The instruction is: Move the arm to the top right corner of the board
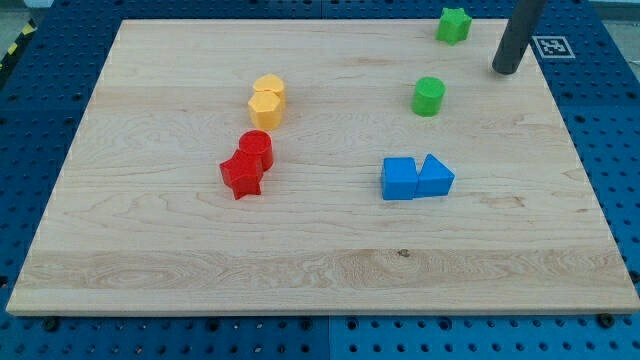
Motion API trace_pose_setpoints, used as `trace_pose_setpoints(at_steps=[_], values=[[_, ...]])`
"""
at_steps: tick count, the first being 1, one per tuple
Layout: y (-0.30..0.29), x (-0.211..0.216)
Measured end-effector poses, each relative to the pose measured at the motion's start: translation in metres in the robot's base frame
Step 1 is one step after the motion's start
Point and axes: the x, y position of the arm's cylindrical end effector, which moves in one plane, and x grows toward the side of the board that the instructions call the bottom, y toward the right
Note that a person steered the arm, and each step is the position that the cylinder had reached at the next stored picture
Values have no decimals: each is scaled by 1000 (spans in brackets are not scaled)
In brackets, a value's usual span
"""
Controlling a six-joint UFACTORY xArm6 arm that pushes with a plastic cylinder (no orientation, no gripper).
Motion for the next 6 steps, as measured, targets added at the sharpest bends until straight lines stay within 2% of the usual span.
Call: trace_pose_setpoints(at_steps=[3, 5, 6], values=[[11, -3], [29, -84], [29, -109]])
